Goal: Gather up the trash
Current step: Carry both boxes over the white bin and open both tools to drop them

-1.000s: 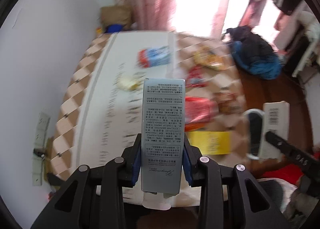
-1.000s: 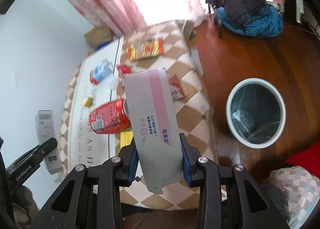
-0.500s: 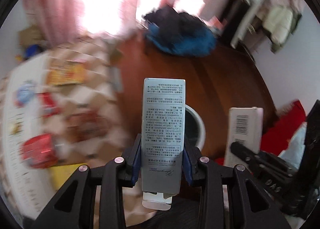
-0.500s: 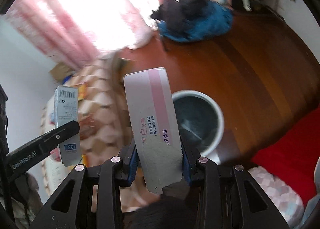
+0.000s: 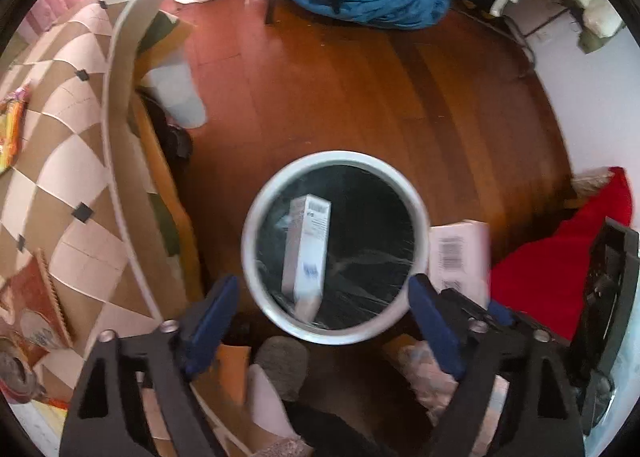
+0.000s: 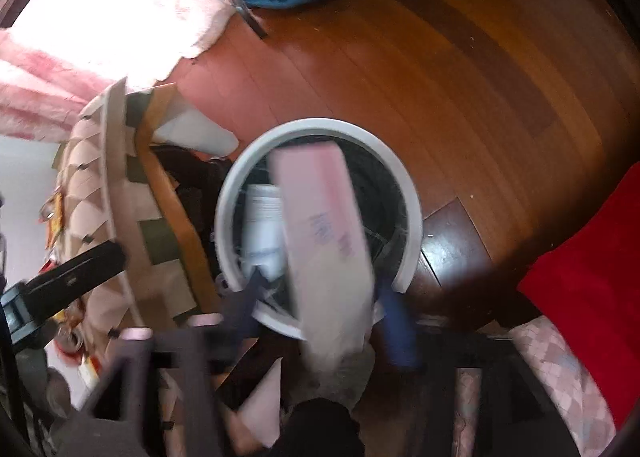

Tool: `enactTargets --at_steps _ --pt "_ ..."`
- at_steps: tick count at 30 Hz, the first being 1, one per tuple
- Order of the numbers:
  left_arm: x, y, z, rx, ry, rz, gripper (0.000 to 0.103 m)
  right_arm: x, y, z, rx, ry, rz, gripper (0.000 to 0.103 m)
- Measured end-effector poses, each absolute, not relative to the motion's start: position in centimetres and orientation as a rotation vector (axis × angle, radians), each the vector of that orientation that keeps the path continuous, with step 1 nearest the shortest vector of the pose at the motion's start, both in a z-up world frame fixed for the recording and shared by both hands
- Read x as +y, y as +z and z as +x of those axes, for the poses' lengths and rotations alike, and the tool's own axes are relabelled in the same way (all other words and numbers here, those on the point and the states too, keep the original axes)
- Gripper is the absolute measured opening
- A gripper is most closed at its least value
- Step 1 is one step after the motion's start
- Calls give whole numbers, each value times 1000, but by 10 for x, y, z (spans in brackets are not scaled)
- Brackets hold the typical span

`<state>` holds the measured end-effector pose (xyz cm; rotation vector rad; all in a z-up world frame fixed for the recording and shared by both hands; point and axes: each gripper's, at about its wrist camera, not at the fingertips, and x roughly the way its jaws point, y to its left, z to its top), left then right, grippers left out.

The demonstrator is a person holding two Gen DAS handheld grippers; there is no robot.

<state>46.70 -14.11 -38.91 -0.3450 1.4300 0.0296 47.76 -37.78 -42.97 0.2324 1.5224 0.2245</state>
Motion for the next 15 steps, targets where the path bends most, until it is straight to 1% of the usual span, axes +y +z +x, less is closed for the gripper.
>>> enactTargets --at_steps 1,4,6,10,15 --pt "-142 -388 465 1427 51 -322 95 -381 -434 480 1527 216 232 94" --pt "-138 -386 459 1411 119 -227 95 -382 -441 478 1529 180 169 97" --pt "-135 -387 451 1411 162 -183 95 -381 -441 473 1532 152 100 101" --pt "-134 -391 436 1414 207 -129 95 -381 -437 466 1519 120 9 101" --pt "-136 -383 421 1418 210 -125 95 -378 -419 456 1497 109 -37 102"
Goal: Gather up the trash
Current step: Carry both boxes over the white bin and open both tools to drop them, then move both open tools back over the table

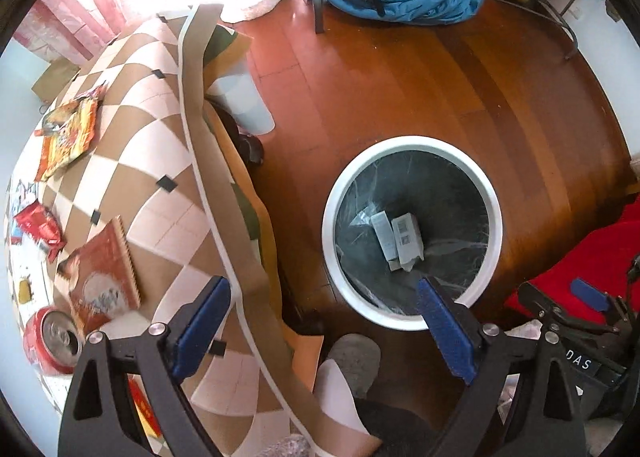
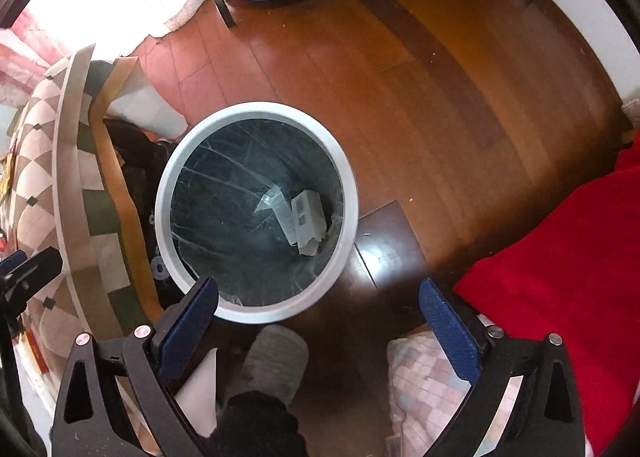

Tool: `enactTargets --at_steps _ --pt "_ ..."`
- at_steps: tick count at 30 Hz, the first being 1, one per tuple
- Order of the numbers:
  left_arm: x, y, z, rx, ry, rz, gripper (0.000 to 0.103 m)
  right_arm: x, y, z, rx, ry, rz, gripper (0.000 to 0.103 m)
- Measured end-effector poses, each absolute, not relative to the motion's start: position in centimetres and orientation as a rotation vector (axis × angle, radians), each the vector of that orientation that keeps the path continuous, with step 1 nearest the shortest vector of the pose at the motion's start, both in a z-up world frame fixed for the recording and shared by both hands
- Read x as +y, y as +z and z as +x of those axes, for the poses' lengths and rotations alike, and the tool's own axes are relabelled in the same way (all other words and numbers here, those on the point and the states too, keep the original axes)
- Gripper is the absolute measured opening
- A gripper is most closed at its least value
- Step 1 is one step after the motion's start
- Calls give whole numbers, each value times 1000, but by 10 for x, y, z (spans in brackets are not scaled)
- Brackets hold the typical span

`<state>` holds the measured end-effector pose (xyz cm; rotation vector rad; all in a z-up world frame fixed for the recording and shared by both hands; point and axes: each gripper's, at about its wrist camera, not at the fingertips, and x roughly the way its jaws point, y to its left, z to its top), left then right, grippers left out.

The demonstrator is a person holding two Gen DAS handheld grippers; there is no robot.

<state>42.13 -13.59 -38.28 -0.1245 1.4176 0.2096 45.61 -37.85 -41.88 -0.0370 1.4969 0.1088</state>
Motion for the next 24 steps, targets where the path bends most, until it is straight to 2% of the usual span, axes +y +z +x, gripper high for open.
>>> enactTargets --at_steps 9,24 --pt "-142 -351 409 1365 202 -133 95 -377 -366 437 1437 111 -40 102" --pt "-135 -237 352 1176 157 -182 95 -353 -230 388 1262 185 15 102"
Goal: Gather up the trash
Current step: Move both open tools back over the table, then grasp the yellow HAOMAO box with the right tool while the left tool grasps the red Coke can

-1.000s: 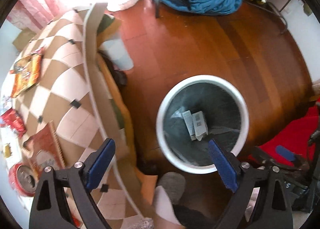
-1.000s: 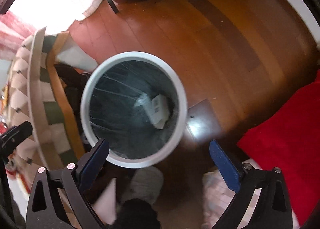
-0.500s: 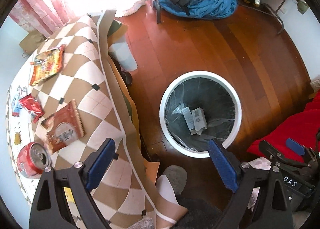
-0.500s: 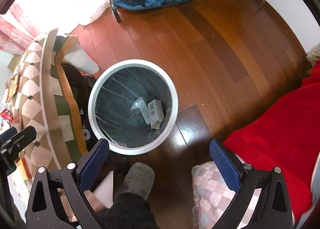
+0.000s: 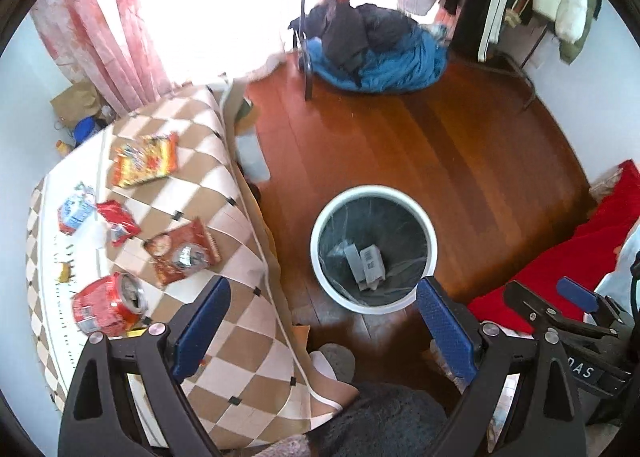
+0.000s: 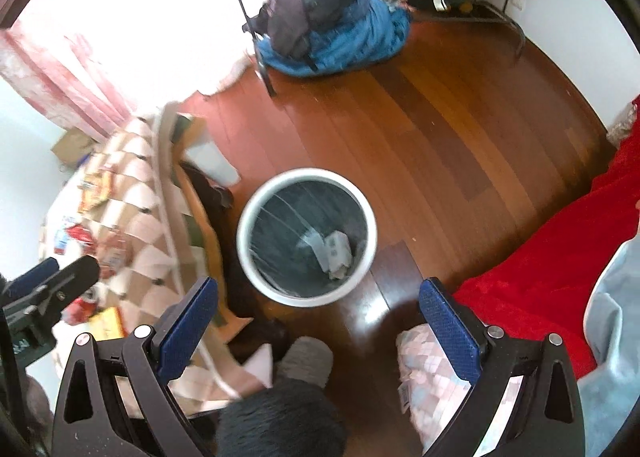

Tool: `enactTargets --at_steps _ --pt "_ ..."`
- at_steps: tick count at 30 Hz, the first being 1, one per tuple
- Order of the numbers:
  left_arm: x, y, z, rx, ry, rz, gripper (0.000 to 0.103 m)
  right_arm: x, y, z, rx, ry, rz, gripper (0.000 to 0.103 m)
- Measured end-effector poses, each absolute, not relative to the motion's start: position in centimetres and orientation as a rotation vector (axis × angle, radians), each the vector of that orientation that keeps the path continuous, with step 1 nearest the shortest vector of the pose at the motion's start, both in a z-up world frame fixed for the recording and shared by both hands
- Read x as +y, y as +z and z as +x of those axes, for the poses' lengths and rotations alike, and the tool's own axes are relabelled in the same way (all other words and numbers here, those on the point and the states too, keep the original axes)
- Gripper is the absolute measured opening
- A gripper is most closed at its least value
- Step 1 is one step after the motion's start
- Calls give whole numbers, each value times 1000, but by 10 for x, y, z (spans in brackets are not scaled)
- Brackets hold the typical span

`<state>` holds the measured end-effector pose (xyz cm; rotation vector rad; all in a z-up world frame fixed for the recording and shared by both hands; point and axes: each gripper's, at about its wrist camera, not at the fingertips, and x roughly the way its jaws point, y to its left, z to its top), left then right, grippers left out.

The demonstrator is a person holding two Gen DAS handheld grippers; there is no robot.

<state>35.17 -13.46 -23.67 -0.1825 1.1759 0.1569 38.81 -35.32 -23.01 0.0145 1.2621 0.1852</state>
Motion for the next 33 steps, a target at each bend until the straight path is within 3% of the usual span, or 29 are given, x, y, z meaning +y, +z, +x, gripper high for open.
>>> enactTargets --at_steps 5,10,22,33 --pt "-108 -206 326 1121 179 -221 95 -315 -189 369 1221 286 28 102" --pt "-58 -205 281 1102 280 -235 95 -239 -186 346 1235 474 -102 102" --pt "82 -354 147 1301 694 -385 95 -26 -324 282 1368 851 -689 102" --pt "114 -405 141 1352 696 -348 96 33 -391 252 1372 943 -940 99"
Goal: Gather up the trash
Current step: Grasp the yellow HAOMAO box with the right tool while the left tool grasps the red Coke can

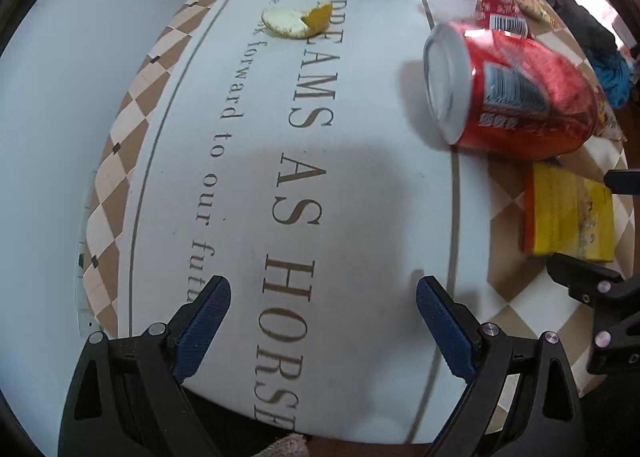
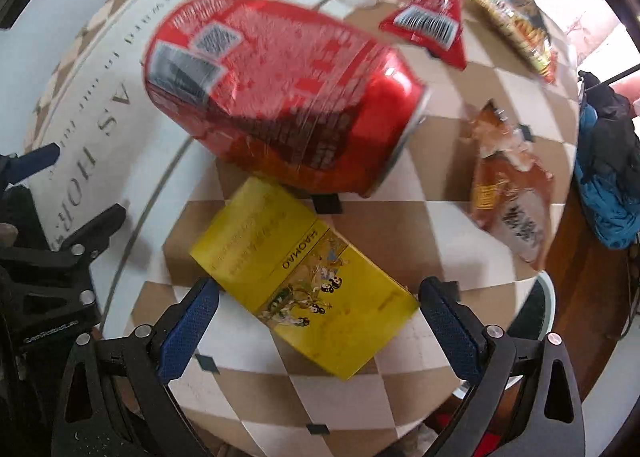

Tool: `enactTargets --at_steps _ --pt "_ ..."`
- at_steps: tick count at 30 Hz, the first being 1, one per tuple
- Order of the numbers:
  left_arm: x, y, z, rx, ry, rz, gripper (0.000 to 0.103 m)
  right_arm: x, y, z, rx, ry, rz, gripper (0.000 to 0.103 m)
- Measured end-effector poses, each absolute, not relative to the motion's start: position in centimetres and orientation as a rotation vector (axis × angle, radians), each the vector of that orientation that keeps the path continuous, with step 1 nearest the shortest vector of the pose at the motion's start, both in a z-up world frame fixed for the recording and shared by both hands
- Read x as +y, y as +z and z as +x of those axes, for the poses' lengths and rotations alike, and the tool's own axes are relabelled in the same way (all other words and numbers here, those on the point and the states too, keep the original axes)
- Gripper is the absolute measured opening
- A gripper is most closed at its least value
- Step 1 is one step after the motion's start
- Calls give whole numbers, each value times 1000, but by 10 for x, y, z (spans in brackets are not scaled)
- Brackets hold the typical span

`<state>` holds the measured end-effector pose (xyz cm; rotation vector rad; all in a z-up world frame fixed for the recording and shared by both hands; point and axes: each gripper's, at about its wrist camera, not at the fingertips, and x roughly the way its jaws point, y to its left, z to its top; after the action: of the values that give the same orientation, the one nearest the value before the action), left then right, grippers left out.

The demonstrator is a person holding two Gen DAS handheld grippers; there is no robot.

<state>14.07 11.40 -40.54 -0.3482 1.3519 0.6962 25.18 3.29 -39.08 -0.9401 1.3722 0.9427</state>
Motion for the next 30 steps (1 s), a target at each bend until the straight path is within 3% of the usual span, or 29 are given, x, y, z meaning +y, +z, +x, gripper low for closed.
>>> enactTargets --at_steps 5,10,16,20,28,30 --pt "110 -401 145 1367 640 -282 96 10 -385 250 1388 876 -893 81" --pt "88 -369 162 1342 517 -72 96 -53 -381 262 1490 694 -757 80" --pt "65 -328 207 1282 300 213 96 -128 -375 298 1586 473 -391 80" --pt "60 -346 254 1361 77 386 96 -137 -379 309 1688 496 -207 80" --pt "58 -392 290 1503 -148 463 94 -118 -361 309 1587 541 -310 80" --pt "58 -396 290 1510 -154 425 81 -104 -360 316 1568 542 -351 78"
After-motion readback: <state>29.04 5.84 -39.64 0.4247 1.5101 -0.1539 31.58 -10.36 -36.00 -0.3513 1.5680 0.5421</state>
